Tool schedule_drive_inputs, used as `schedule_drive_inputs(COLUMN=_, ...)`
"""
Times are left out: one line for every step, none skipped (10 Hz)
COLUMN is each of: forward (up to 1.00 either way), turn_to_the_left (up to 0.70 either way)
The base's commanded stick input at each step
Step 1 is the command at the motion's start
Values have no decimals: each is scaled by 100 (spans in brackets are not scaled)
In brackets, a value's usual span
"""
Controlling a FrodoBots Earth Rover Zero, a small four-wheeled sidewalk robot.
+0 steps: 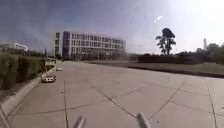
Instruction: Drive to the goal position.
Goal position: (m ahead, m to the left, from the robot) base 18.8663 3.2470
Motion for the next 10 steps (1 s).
schedule_drive_inputs(forward=70, turn_to_the_left=0)
schedule_drive_inputs(forward=70, turn_to_the_left=0)
schedule_drive_inputs(forward=70, turn_to_the_left=0)
schedule_drive_inputs(forward=70, turn_to_the_left=0)
schedule_drive_inputs(forward=70, turn_to_the_left=0)
schedule_drive_inputs(forward=70, turn_to_the_left=0)
schedule_drive_inputs(forward=70, turn_to_the_left=0)
schedule_drive_inputs(forward=70, turn_to_the_left=0)
schedule_drive_inputs(forward=70, turn_to_the_left=0)
schedule_drive_inputs(forward=70, turn_to_the_left=0)
